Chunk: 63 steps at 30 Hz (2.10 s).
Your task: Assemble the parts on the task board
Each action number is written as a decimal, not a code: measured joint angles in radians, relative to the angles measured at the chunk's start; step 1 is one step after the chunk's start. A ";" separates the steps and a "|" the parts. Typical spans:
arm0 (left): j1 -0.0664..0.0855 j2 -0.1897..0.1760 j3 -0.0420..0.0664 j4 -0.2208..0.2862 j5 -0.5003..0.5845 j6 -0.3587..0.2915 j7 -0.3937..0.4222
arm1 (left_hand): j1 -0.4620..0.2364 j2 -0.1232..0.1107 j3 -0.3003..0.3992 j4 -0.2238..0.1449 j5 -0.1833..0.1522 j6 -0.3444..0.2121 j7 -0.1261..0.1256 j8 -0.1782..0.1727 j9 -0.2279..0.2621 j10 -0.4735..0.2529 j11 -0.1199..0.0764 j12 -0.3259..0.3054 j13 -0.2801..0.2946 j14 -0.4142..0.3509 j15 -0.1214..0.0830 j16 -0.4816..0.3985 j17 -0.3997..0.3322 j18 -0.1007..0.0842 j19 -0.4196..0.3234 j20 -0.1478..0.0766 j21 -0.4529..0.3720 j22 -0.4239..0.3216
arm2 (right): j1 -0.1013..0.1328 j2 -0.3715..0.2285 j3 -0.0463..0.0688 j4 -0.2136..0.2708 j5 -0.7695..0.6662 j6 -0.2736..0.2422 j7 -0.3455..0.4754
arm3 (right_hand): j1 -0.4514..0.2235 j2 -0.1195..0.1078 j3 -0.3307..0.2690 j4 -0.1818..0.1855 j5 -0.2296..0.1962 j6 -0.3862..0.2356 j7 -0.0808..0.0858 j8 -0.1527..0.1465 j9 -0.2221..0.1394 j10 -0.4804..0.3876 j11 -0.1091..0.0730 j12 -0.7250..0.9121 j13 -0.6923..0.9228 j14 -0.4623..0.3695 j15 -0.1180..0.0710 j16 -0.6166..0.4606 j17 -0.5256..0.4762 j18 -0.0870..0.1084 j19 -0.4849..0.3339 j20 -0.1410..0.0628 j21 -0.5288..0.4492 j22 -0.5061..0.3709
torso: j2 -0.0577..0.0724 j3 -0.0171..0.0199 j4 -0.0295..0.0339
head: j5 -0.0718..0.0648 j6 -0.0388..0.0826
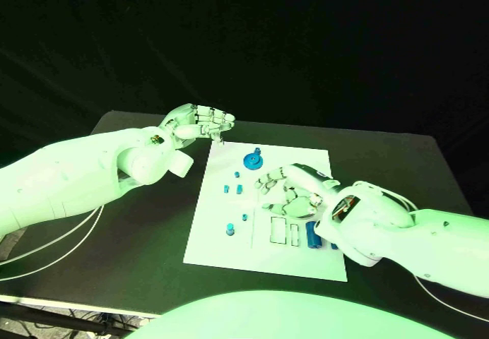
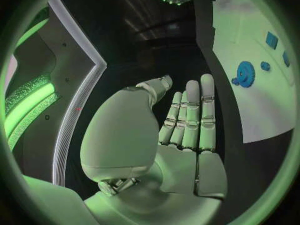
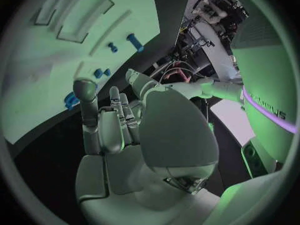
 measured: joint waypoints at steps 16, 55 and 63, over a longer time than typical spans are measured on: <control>-0.001 0.001 -0.009 0.002 0.001 -0.001 0.001 | 0.000 0.000 -0.001 -0.001 0.000 0.000 0.000 0.000 0.000 0.000 0.000 0.000 -0.001 0.000 0.000 0.000 0.000 0.000 0.000 0.000 0.000 -0.001 | 0.046 -0.280 -0.005 0.083 0.278 0.071 -0.146 | -0.163 -0.013 -0.200 0.243 0.000 -0.009 -0.059 0.259 0.095 0.507 -0.074 1.179 1.227 0.007 -0.059 0.151 0.259 -0.040 0.149 -0.048 0.306 0.218 | -0.014 -0.0002 -0.0127 | -0.080 -0.002; -0.002 -0.007 -0.012 0.015 0.003 0.000 0.002 | 0.000 0.000 -0.005 0.003 0.000 0.000 0.000 0.000 -0.001 -0.004 0.004 0.007 -0.001 0.000 0.000 0.000 -0.001 0.000 0.004 0.004 -0.006 -0.002 | -0.068 -0.219 -0.015 0.050 0.177 0.194 -0.438 | -0.233 0.075 -0.448 0.254 0.000 -0.015 -0.073 0.346 0.089 0.513 -0.078 1.205 1.228 0.007 -0.060 0.163 0.258 -0.055 0.179 -0.053 0.392 0.225 | -0.016 -0.0004 -0.0142 | -0.089 -0.005; -0.002 -0.008 -0.012 0.015 0.003 0.000 0.001 | 0.000 0.000 -0.005 0.003 0.000 0.000 0.000 0.000 0.000 -0.004 0.004 0.007 -0.001 0.000 0.000 0.000 -0.001 0.000 0.004 0.004 -0.006 -0.002 | -0.075 -0.182 -0.010 0.027 0.161 0.198 -0.442 | -0.230 0.091 -0.456 0.252 0.000 -0.002 -0.082 0.361 0.093 0.510 -0.081 1.205 1.228 0.007 -0.060 0.163 0.258 -0.055 0.181 -0.056 0.393 0.224 | -0.016 -0.0002 -0.0145 | -0.093 -0.005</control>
